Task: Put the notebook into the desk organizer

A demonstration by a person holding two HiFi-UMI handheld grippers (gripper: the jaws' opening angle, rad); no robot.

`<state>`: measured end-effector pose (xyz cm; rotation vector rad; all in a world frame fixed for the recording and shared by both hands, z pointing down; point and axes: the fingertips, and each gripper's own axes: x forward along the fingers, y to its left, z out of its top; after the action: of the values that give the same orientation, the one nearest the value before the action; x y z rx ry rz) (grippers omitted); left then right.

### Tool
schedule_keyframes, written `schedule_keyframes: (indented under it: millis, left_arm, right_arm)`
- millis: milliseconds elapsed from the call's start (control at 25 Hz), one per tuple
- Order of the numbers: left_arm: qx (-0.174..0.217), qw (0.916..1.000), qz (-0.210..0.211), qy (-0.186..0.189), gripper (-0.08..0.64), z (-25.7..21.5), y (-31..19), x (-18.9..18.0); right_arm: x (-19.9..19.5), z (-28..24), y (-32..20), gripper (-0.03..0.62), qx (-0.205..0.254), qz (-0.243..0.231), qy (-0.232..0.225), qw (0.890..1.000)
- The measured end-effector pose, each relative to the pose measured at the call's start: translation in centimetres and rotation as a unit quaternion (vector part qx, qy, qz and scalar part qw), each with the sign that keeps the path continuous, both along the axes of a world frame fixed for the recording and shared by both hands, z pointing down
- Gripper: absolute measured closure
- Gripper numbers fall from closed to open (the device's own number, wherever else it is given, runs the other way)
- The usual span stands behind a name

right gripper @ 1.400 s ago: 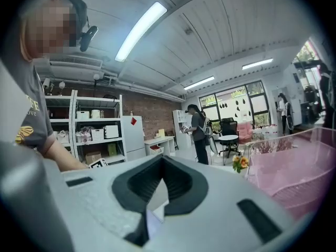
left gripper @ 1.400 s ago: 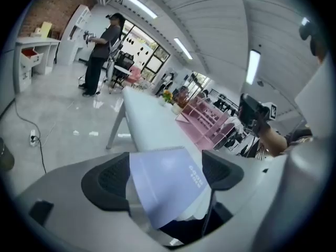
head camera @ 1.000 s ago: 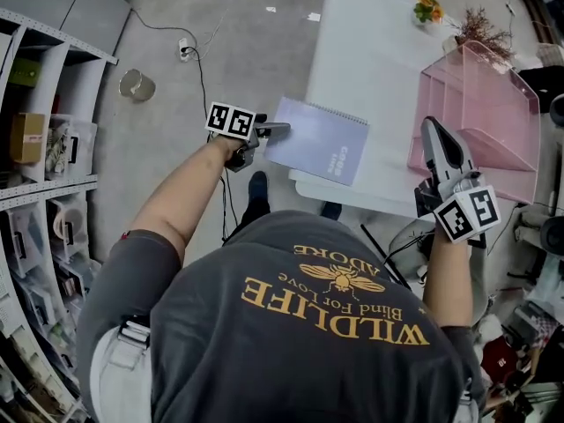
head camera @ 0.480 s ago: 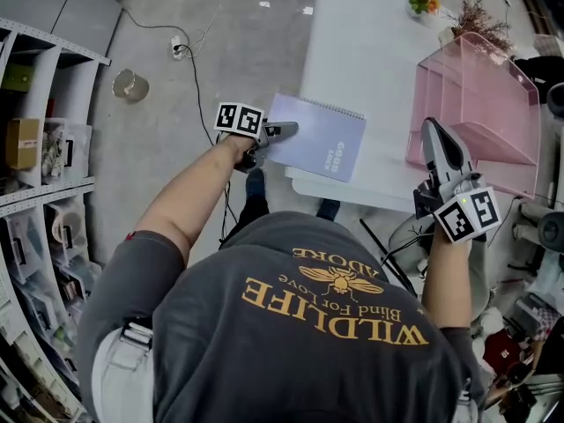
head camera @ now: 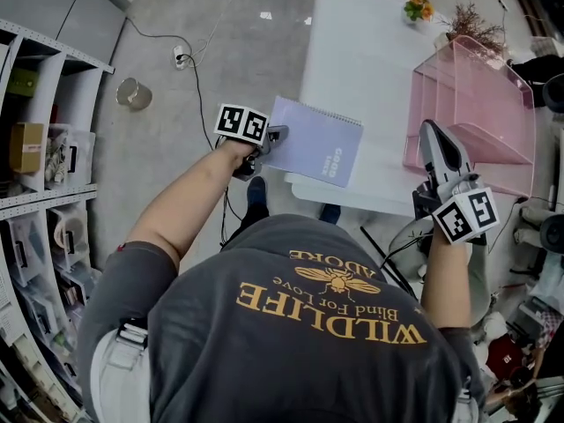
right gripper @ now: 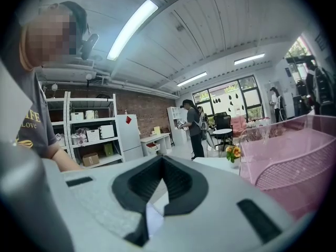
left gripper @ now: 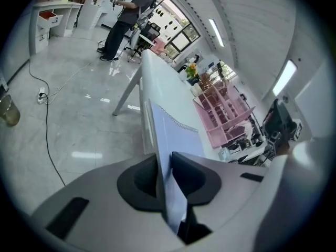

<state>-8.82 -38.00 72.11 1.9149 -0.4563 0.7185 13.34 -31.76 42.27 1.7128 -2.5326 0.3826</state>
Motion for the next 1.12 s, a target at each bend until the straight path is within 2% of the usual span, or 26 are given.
schedule_keyframes:
  millis: [80,200,440,840,1120]
  left_arm:
    - [-0.008,0.9995,-0.008,0.031,0.525,-2.1,0.3,0.4]
    - [-0.017,0.9968,-0.012,0.078,0.528,-5.2,0.7,1.0]
    - [-0.008,0.9913,0.006,0.131,0.528,-11.0,1.4,3.0]
    - [0.057,0.9788,0.053,0.189,0.528,-21.6,-0.5,8.6]
    - [0.102,0.9673,0.067,0.222,0.528,-29.1,-2.2,13.4]
  right_arm:
    - [0.2,-0.5,0.1,0.592,0.006,0.003,0.0,1.0]
    - [0.6,-1.3,0.3,0.592,0.014,0.009,0.001,1.0]
    - [2.6,-2.8,0.5,0.592,0.029,0.029,0.01,0.999]
    - [8.7,-6.5,-0.1,0.592,0.06,0.086,0.027,0.994]
    - [14.1,-9.6,0.2,0.592,0.074,0.116,0.052,0.989]
